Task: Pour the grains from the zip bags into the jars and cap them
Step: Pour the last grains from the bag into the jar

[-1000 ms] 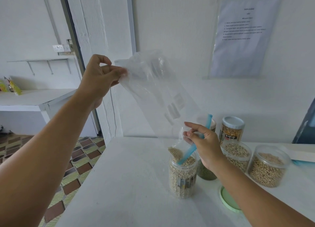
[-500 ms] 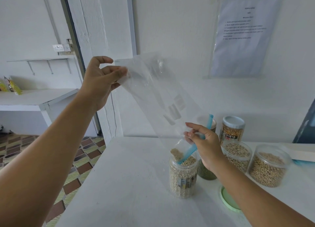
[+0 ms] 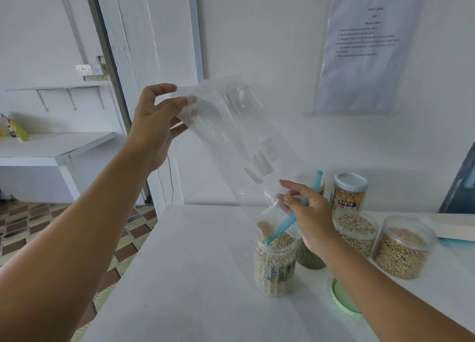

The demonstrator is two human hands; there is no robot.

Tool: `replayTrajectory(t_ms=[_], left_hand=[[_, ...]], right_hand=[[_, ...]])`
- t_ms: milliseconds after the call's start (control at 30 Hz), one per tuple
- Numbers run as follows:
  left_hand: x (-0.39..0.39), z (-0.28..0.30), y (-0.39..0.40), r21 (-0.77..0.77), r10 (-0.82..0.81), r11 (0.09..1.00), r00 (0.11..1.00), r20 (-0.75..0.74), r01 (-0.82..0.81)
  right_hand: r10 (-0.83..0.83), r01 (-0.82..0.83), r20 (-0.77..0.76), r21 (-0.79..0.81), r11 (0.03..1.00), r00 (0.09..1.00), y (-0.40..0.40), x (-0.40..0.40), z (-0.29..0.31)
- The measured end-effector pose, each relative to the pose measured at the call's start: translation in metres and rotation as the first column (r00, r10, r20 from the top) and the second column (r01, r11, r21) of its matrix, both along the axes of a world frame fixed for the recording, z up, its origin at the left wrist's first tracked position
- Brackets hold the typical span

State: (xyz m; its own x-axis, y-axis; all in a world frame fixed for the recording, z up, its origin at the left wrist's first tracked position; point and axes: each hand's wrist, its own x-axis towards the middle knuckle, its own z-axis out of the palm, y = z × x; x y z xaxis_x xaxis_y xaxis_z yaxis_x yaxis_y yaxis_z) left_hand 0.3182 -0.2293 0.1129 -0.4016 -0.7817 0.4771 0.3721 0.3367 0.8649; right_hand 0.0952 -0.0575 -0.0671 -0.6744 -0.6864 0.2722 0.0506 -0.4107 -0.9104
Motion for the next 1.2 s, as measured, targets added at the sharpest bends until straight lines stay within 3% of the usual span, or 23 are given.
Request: replayTrajectory(t_ms=[100,500,667,800,867,1000,1200], left_hand=[[-0.002,-0.006,0.001,0.008,-0.054,0.999,0.998,-0.020,0.054],[-0.006,-0.005,-0.008,-0.012,0.070,0.997,0.992,-0.108,-0.071],[-0.011,-0.016,-0.003,0.166,0.052,0.986,0.989,-0.140,-0.029],[-0.015,-0.046,0.008,0.361,-0.148,0.927,0.985,0.093,0.105],[-0.018,-0.070,0.014,0.430,-0.267,0.883,0.955,0.131,0.188],[-0.029,-0.109,0.032,0.434,-0.449,0.826,0.885,0.122,0.359],[-0.051,-0.148,0.060,0.308,-0.435,0.895,0.782,0.446,0.322]], right_hand=[[0.000,0.000,0.021,-0.016,1.000,1.000,0.001,0.002,0.000],[0.032,-0.032,0.022,-0.030,0.999,0.999,0.004,0.000,0.005],[0.005,-0.003,0.041,-0.057,0.998,0.999,0.003,0.005,0.006],[0.008,-0.005,0.049,-0.059,0.998,0.999,0.002,0.005,0.006],[-0.001,0.005,0.068,-0.060,0.998,0.998,0.003,0.007,0.007],[-0.010,0.016,0.124,-0.049,0.999,0.992,0.001,0.009,0.008],[-0.014,0.018,0.076,-0.049,0.999,0.997,0.004,0.010,0.010]])
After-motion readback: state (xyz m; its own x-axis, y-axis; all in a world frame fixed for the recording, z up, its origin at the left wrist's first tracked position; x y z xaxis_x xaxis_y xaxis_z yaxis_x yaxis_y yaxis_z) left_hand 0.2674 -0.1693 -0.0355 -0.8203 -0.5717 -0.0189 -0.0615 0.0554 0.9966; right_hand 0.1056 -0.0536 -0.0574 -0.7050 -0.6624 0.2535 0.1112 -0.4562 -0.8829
